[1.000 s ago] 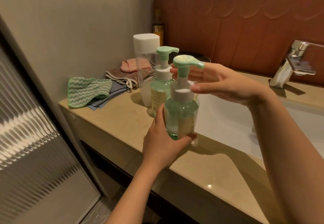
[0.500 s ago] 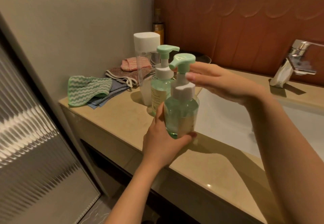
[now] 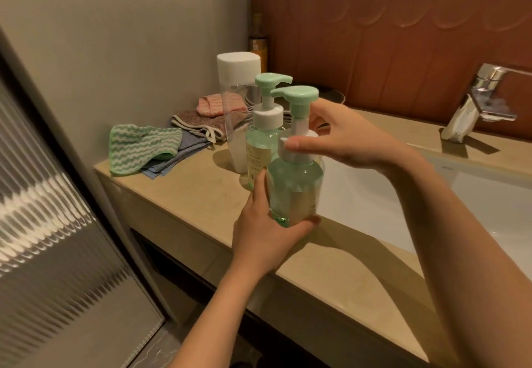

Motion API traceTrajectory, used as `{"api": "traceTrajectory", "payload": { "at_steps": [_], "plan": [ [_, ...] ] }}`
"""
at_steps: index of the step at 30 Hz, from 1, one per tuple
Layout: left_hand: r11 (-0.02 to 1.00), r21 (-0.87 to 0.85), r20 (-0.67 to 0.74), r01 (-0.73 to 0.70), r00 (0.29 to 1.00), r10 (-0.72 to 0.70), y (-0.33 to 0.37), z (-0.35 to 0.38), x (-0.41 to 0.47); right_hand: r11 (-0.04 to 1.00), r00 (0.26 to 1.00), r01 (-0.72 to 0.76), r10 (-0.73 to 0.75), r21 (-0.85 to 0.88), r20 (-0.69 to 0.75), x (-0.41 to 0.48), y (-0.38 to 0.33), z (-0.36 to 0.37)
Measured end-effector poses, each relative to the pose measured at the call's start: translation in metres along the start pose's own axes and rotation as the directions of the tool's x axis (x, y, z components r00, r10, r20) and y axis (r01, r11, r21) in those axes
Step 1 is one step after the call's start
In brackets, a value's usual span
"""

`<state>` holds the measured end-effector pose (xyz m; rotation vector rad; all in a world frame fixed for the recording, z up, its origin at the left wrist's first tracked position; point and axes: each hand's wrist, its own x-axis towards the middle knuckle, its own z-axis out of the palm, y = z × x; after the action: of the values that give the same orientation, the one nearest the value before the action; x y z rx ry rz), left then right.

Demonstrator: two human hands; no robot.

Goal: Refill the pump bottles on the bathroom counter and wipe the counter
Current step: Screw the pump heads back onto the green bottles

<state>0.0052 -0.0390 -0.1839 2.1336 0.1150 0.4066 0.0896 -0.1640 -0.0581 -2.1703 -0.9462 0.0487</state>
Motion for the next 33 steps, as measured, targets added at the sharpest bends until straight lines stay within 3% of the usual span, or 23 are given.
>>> {"api": "traceTrajectory", "payload": {
  "at_steps": [3,6,8,12,15,19,22,29,33],
  "plan": [
    [1.000,0.017,-0.007,-0.014,1.000,0.014,-0.001,0.000,0.000,0.977,0.983,0.051,-0.085,0.208,0.161,-0.005,0.005,-0.008],
    [1.000,0.017,-0.012,-0.022,1.000,0.022,-0.001,0.001,0.000,0.954,0.968,0.058,-0.126,0.293,0.216,-0.012,0.004,-0.015],
    [1.000,0.015,-0.014,-0.021,1.000,0.021,-0.001,0.001,0.000,0.964,0.984,0.063,-0.104,0.260,0.148,-0.012,0.003,-0.015],
    [1.000,-0.007,-0.021,-0.019,1.000,0.019,-0.001,0.001,0.000,1.000,0.999,0.016,-0.017,-0.009,-0.037,-0.004,-0.002,-0.002],
    [0.999,-0.048,-0.023,-0.001,1.000,0.000,-0.002,0.001,0.000,0.999,1.000,0.023,-0.023,-0.037,-0.014,0.000,-0.003,0.003],
    [1.000,-0.009,-0.025,-0.017,1.000,0.017,-0.001,0.000,0.000,0.961,0.978,0.034,-0.088,0.274,0.187,-0.008,0.002,-0.009],
    [1.000,0.001,-0.021,-0.021,1.000,0.021,-0.002,0.001,0.000,0.934,0.961,0.047,-0.139,0.355,0.240,-0.015,0.005,-0.018],
    [1.000,-0.012,-0.031,-0.029,0.999,0.029,-0.002,0.001,0.000,0.983,0.995,0.097,-0.097,0.156,-0.006,-0.009,-0.003,-0.004],
    [0.999,-0.043,-0.029,-0.010,1.000,0.008,-0.002,0.000,0.000,0.988,0.995,0.094,-0.099,0.118,0.033,-0.003,-0.004,0.005]
  ]
}}
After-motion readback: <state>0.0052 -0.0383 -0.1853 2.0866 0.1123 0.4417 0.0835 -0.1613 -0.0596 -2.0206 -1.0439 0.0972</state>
